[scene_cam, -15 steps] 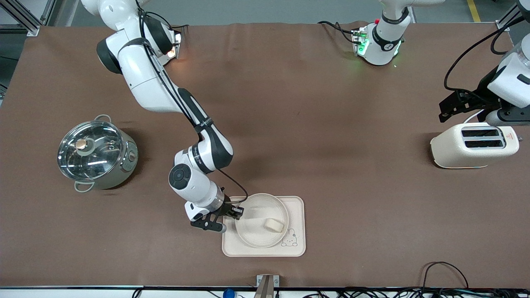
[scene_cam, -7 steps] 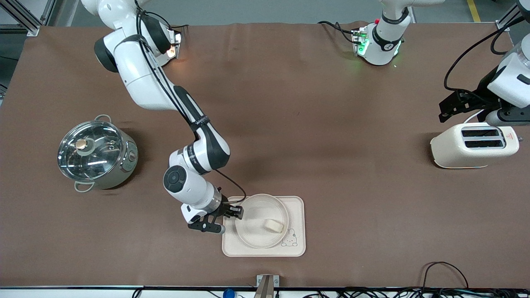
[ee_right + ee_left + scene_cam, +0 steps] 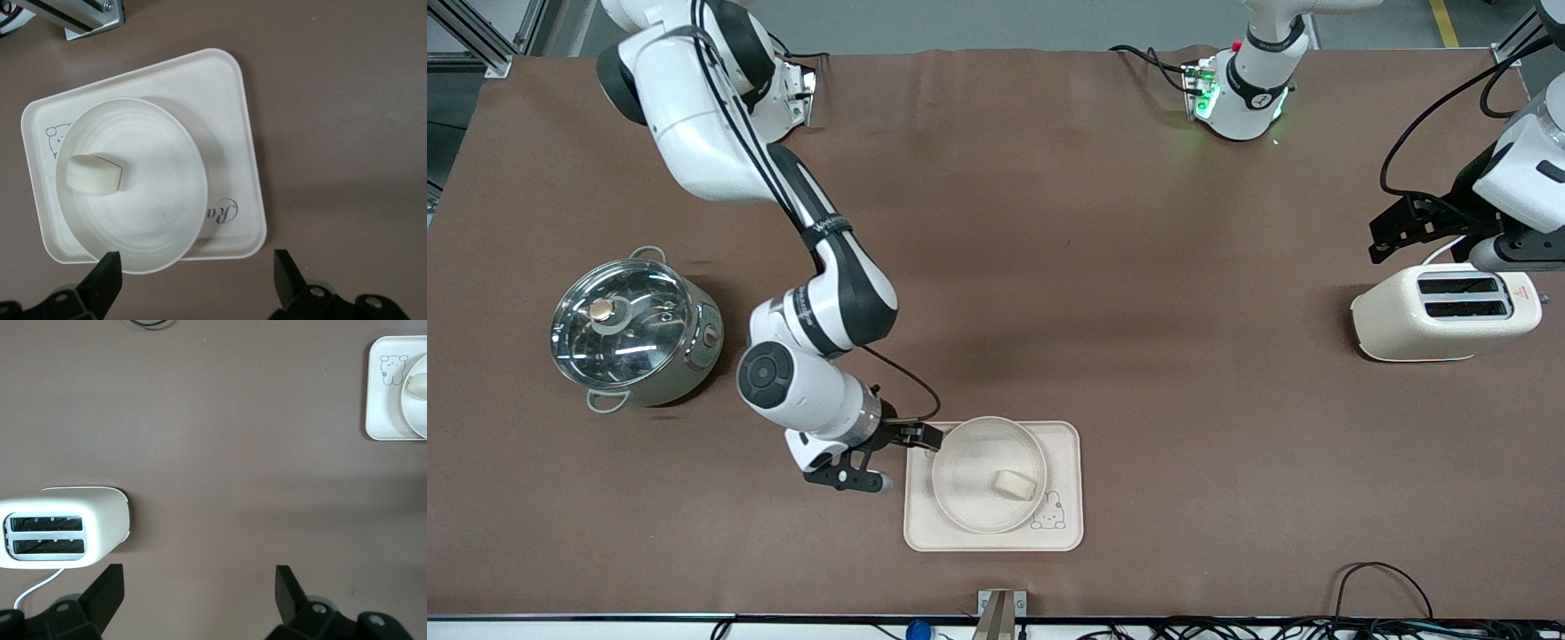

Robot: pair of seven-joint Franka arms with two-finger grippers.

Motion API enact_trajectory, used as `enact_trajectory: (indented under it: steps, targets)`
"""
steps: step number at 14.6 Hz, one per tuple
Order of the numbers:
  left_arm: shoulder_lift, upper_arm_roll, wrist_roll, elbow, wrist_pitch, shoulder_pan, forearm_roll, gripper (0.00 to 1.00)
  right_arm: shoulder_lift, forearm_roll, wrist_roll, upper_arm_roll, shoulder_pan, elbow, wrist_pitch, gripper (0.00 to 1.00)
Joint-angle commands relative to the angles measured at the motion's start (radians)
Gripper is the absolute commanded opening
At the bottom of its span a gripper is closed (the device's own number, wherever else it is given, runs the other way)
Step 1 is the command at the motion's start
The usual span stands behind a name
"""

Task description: Place bun in plate and plate on tray

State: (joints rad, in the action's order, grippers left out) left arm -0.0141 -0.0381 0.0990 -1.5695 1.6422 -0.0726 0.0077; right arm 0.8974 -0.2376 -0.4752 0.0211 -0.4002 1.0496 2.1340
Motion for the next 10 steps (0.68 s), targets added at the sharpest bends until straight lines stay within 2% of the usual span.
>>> enact_trajectory:
  steps: [1, 3, 4, 6, 10]
  targets:
    - [-0.006, 0.0, -0.018, 0.022, -0.016, 0.005, -0.017, 1.0, -0.281, 0.014, -0.008, -0.012, 0.009, 0.315, 0.003, 1.0]
    - [-0.007, 0.0, -0.018, 0.022, -0.016, 0.005, -0.017, 1.0, -0.436, 0.032, 0.007, -0.016, 0.032, 0.442, -0.022, 1.0]
    - [-0.006, 0.0, -0.018, 0.022, -0.016, 0.005, -0.017, 1.0, -0.499, 0.05, 0.039, -0.018, 0.055, 0.469, -0.082, 1.0]
    - [-0.006, 0.0, -0.018, 0.022, -0.015, 0.005, -0.017, 1.0, -0.582, 0.076, 0.087, -0.018, 0.099, 0.469, -0.205, 1.0]
    - [-0.006, 0.0, -0.018, 0.022, -0.016, 0.005, -0.017, 1.0, -0.707, 0.139, 0.113, -0.02, 0.164, 0.477, -0.343, 1.0]
